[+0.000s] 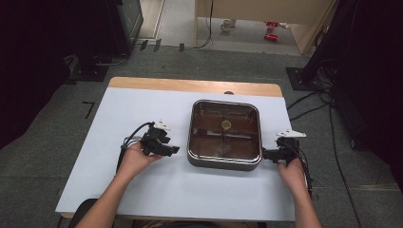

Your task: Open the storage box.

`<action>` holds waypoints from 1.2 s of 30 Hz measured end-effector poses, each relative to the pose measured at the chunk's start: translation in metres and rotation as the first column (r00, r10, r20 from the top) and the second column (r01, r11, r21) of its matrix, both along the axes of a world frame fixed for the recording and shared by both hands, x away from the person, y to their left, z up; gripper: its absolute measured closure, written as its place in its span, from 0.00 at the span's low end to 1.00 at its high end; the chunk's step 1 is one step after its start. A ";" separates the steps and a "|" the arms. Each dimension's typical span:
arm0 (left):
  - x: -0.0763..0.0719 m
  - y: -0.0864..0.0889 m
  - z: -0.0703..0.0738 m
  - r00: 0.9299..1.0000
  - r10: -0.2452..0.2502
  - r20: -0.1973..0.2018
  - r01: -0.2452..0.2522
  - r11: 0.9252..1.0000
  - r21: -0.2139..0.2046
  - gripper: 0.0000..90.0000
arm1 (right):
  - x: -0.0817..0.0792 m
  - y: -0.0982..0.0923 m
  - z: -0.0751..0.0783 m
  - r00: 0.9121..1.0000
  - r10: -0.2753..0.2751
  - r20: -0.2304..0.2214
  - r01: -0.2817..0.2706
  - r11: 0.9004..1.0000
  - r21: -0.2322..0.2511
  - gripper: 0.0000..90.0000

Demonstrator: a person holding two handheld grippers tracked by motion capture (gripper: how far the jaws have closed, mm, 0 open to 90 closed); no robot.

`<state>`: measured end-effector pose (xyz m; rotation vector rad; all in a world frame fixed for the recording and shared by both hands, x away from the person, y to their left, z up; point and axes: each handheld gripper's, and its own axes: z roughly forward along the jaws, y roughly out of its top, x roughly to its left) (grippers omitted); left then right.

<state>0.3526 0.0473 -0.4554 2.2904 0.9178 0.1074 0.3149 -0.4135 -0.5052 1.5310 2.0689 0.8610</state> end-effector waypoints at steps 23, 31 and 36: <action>0.001 -0.028 0.044 0.987 -0.112 0.116 0.122 0.989 -0.084 0.44 | 0.000 0.000 0.000 1.000 -0.001 0.003 0.001 1.000 -0.003 0.00; 0.008 -0.049 0.048 0.982 -0.135 0.133 0.148 0.985 -0.094 0.44 | -0.001 0.000 0.000 1.000 -0.001 0.004 0.001 1.000 -0.004 0.00; 0.014 -0.062 0.049 0.980 -0.148 0.130 0.162 0.982 -0.101 0.44 | -0.001 0.000 0.000 1.000 -0.001 0.005 0.001 1.000 -0.004 0.00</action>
